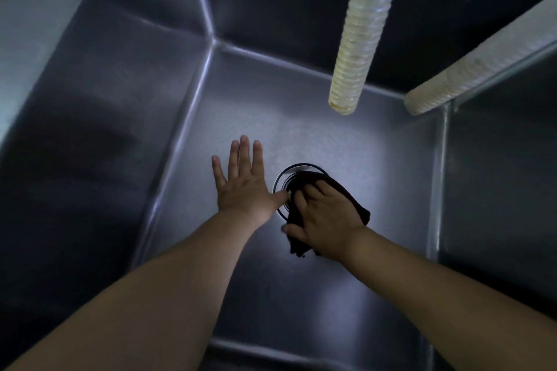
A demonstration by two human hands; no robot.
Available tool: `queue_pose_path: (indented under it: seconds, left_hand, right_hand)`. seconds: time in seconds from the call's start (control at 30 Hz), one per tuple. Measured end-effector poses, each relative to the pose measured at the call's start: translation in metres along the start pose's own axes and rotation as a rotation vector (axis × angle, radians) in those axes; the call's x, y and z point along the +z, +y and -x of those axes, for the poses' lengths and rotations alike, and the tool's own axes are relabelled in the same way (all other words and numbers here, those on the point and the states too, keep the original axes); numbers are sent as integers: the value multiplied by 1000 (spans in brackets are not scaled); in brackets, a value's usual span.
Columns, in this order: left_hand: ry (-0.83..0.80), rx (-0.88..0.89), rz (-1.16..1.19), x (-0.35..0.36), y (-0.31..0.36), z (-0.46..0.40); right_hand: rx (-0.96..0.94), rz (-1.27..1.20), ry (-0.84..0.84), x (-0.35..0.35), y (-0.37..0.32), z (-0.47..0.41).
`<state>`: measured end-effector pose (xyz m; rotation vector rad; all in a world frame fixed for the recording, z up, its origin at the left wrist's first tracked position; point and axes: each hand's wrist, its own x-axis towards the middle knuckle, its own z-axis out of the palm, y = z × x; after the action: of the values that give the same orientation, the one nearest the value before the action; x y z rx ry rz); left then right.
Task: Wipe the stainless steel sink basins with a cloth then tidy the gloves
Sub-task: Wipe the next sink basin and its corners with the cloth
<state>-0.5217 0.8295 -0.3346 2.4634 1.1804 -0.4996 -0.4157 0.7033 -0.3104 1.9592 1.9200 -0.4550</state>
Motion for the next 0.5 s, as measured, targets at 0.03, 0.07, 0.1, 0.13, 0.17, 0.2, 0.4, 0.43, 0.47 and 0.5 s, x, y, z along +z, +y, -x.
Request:
queue_pose_path:
  seconds: [0.03, 0.07, 0.1, 0.13, 0.17, 0.2, 0.4, 0.43, 0.47, 0.5]
  left_hand:
    - [-3, 1, -8, 0, 0, 0]
    - [-11, 2, -10, -1, -1, -1]
    - [-20, 5, -9, -1, -1, -1]
    - [-26, 7, -7, -2, -1, 0]
    - [-30, 9, -6, -2, -1, 0]
    - [-35, 10, -6, -2, -1, 0]
    - [-94, 16, -17, -7, 0, 1]
    - [-102, 12, -19, -8, 0, 0]
    - [-112, 9, -20, -9, 1, 0]
    - [-122, 6, -21, -9, 1, 0]
  right_hand:
    - [12, 27, 18, -1, -4, 2]
    - [27, 39, 52, -4, -8, 4]
    - [46, 17, 99, -5, -13, 5]
    - [74, -51, 140, -4, -16, 6]
    - [112, -153, 155, -2, -18, 5]
    - [152, -253, 146, 0, -18, 4]
    - [155, -532, 112, 11, -15, 2]
    - [131, -515, 97, 12, -15, 0]
    - [116, -480, 79, 12, -14, -2]
    - [110, -440, 65, 12, -14, -4]
